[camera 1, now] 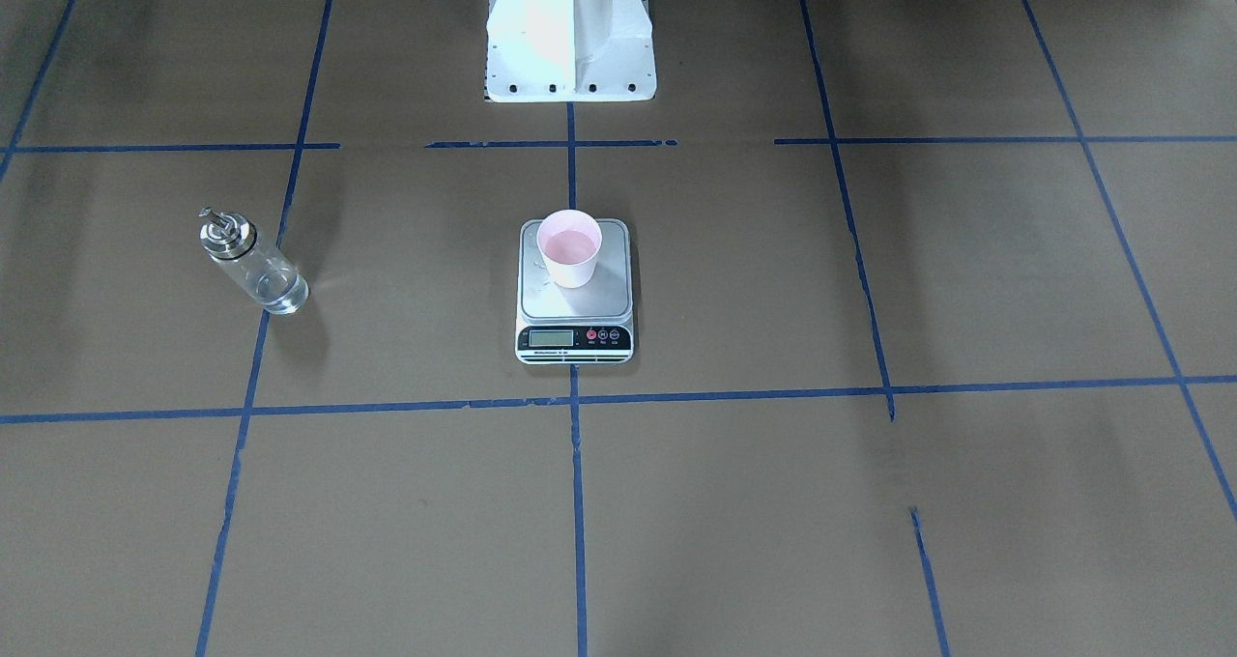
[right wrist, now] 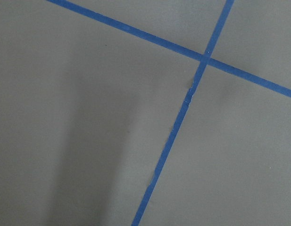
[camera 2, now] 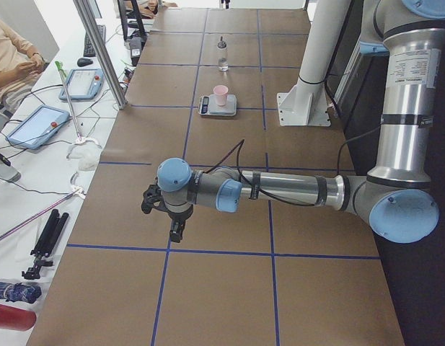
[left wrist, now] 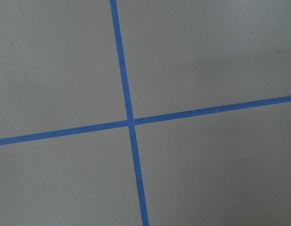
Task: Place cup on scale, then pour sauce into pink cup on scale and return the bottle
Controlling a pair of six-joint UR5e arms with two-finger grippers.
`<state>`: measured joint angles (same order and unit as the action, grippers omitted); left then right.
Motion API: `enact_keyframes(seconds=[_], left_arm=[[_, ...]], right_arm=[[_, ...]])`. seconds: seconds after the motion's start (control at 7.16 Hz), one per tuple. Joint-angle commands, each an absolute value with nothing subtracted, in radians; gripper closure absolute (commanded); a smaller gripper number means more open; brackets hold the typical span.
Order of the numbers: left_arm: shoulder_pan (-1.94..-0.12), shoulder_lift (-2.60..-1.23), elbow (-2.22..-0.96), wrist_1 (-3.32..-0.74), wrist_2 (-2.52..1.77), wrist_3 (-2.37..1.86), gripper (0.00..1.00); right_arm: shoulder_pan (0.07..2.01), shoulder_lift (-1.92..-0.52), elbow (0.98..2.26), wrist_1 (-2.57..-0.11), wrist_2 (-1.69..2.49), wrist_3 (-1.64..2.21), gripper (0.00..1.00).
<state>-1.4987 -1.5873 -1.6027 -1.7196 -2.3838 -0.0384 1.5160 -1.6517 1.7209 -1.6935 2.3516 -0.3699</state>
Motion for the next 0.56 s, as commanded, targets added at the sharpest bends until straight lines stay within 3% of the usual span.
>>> enact_keyframes(seconds=[0.0,0.42], left_arm=[[-1.499,-1.586,-1.597,-1.720,-2.384,-0.038,0.00],[-1.499,-1.588,-1.592,-1.720,-2.382,-0.035,0.00]], right_arm=[[1.516,-1.651,1.726,-1.694,2.352,-0.371,0.00],[1.516,-1.649,1.724,-1.693,2.352,-0.371,0.00]])
